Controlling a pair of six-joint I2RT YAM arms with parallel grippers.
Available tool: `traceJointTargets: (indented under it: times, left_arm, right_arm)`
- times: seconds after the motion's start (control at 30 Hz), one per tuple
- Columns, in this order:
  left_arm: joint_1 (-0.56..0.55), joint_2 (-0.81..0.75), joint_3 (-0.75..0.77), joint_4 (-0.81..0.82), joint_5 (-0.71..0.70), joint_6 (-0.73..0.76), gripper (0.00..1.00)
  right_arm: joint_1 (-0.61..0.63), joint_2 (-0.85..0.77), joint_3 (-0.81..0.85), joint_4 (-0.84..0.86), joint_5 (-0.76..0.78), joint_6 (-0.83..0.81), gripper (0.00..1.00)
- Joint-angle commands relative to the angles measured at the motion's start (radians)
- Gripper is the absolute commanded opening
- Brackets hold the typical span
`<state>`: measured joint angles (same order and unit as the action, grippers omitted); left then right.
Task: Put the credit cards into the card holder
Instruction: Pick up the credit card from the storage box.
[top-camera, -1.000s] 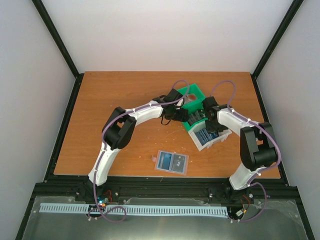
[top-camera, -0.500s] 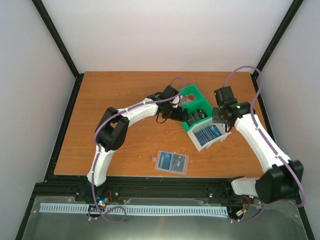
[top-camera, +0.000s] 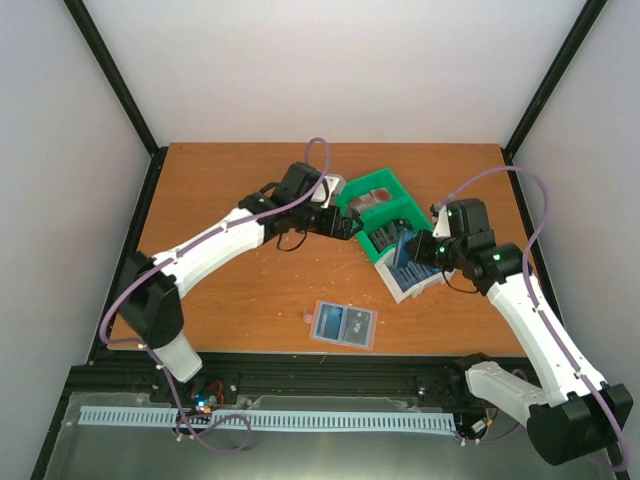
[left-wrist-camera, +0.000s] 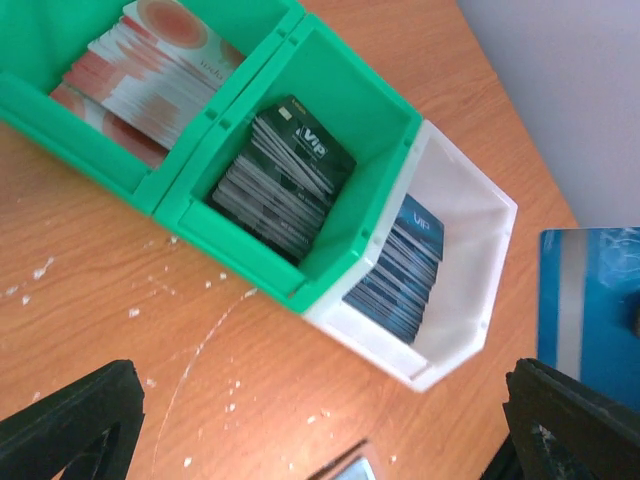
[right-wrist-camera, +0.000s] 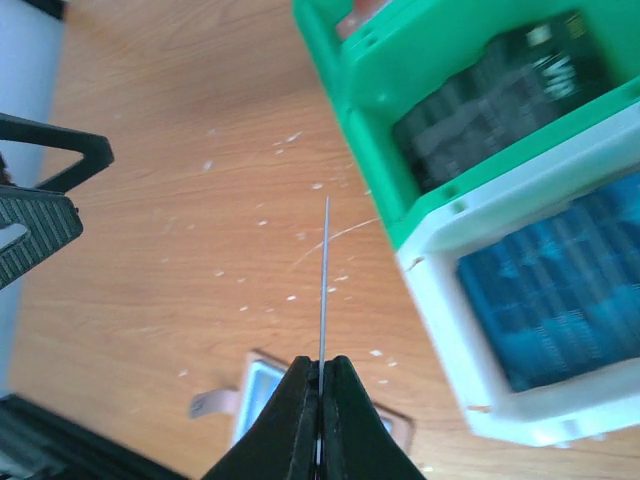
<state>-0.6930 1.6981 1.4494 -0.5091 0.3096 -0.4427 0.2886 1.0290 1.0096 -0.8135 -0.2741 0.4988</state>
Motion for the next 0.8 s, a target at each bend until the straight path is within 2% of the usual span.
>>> traceJointTargets:
  times: [0.0,0.17,0.3,0.37,0.5,0.77]
  left_arm:
    - [0.011,-0.112,-0.090,0.035,0.024,-0.033,1.00]
    - [0.014,-0.236,-0.206,0.158,0.233,-0.109,1.00]
    - [0.012,-0.317,-0.335,0.330,0.385,-0.210,1.00]
    - [0.010,-0.345,-0.400,0.421,0.410,-0.259,1.00]
    - [0.003,-0.388,-0.500,0.494,0.419,-0.312,1.00]
    - [-0.050,-0.378,-0.581,0.637,0.536,-0.428,1.00]
  right_arm:
    - [0.004,-0.079,-0.103,0.163,-0.215,0.170,0.03]
    - [0.004,-0.138,-0.185,0.256,-0.313,0.217,0.03]
    - [0.004,-0.188,-0.280,0.402,-0.432,0.258,0.03]
    - [0.004,-0.220,-0.339,0.493,-0.488,0.291,0.03]
    - [0.004,-0.302,-0.442,0.637,-0.549,0.352,0.03]
    - [0.003,-0.430,-0.514,0.824,-0.590,0.489,0.03]
